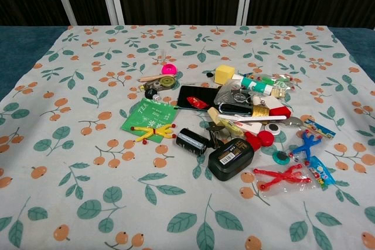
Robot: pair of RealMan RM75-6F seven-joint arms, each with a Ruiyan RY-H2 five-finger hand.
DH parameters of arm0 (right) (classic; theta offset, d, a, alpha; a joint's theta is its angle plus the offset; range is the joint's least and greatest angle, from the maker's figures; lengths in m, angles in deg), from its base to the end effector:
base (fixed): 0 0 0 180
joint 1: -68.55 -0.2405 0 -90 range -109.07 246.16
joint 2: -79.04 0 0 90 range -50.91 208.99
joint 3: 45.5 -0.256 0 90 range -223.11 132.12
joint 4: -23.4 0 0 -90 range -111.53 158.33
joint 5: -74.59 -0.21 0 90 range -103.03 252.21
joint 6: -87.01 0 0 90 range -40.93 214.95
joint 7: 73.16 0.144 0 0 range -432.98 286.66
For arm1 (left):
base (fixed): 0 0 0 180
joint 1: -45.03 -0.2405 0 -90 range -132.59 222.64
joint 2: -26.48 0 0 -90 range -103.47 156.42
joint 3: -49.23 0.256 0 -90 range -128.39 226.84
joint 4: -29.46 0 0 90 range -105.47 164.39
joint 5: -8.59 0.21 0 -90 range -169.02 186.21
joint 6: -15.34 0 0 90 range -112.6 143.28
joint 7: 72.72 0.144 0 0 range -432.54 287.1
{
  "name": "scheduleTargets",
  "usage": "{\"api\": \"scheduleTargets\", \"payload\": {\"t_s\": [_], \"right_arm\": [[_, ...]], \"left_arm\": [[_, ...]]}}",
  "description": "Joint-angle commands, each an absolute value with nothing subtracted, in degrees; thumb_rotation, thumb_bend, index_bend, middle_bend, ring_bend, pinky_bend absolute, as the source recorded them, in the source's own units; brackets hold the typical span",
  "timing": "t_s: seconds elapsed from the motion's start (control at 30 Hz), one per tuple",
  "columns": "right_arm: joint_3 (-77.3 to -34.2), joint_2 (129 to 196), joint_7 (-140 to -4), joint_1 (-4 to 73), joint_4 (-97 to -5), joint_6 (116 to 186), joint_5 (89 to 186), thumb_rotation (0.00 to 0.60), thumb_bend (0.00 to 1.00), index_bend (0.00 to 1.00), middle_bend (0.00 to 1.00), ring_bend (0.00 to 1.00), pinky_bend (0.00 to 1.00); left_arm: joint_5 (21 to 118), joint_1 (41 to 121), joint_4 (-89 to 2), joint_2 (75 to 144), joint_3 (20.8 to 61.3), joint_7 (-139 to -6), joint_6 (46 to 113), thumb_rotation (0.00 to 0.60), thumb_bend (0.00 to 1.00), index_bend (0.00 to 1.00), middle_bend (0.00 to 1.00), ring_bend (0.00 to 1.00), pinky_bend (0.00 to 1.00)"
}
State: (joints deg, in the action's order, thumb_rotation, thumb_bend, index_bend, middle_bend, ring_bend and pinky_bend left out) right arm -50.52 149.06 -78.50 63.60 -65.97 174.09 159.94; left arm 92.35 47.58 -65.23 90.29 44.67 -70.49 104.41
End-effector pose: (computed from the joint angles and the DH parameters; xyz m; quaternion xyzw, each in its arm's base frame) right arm -0.3083 -0.1891 0.1412 0.5830 -0.3587 0.3958 0.6122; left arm -0.3094 0.1735 0.1725 -0.5562 -0.3778 -0.3986 0.6237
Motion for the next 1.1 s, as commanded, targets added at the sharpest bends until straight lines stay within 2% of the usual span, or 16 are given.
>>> {"api": "scheduleTargets", "payload": {"t_s": [0.03,1.1], "right_arm": [[-50.6,149.1,-78.5,63.6,-65.9,174.1,159.9,0.600,0.23,0.10,0.07,0.04,0.23],[-50.7,149.3,-78.2,63.4,-65.4,173.3,159.6,0.600,0.23,0.10,0.07,0.04,0.23]], "left_arm": [[92.3,47.6,-65.2,90.3,44.7,-70.5,104.4,0.600,0.57,0.07,0.00,0.00,0.09],[92.3,47.6,-65.2,90.4,44.6,-70.1,104.4,0.600,0.57,0.05,0.00,0.00,0.09]]}}
